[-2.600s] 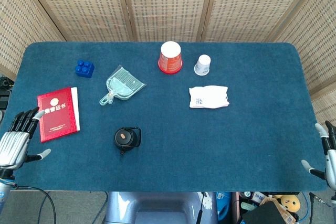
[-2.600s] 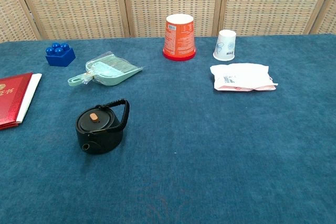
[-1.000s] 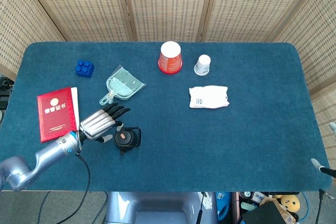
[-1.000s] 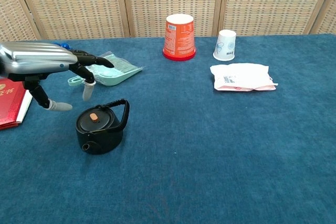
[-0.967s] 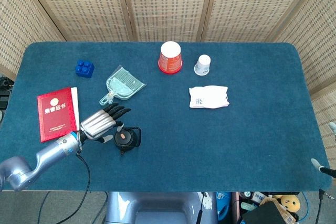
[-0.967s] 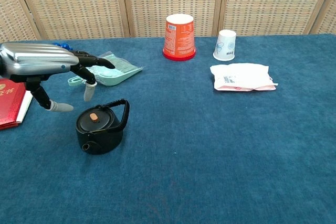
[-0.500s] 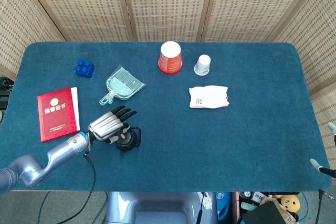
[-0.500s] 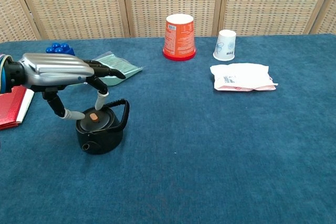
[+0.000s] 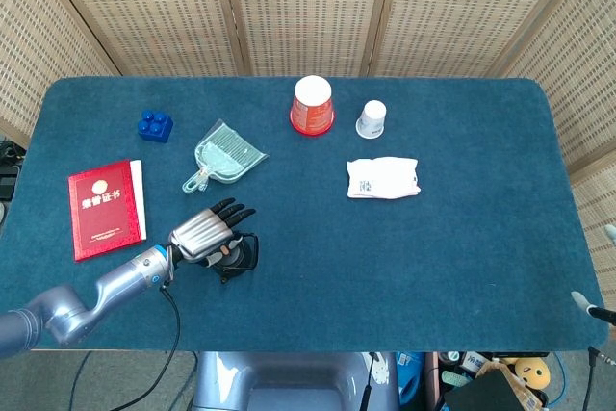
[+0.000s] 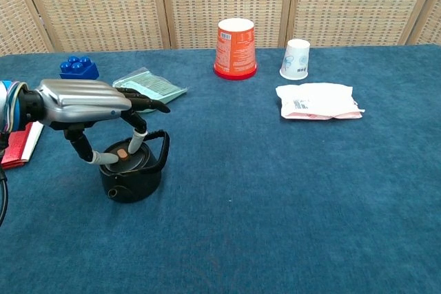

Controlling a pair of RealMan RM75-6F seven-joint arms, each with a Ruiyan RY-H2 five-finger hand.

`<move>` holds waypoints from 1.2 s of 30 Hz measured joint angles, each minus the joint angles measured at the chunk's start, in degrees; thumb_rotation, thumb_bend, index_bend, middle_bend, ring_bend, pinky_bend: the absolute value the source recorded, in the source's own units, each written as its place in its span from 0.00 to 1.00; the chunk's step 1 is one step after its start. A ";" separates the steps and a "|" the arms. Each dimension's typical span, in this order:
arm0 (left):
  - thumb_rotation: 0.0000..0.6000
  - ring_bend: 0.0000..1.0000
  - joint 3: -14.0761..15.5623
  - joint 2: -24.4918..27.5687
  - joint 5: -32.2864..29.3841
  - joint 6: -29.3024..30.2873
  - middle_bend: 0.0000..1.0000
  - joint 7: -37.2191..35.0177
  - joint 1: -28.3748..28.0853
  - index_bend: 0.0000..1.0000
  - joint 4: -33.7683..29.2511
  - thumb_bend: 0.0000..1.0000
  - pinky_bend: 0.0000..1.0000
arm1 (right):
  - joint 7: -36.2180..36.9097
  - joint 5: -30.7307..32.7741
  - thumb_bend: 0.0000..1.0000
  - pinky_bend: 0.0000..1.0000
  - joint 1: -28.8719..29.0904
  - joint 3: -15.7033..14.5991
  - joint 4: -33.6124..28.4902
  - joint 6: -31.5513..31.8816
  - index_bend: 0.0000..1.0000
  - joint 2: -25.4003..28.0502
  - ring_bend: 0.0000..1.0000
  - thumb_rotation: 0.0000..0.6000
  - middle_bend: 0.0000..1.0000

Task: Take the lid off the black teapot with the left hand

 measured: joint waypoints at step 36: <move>1.00 0.00 0.06 0.80 -8.73 0.70 0.00 -0.78 3.15 0.56 6.91 0.43 0.00 | -0.47 -2.16 0.00 0.00 -0.37 -0.81 -1.42 1.17 0.00 0.33 0.00 1.00 0.00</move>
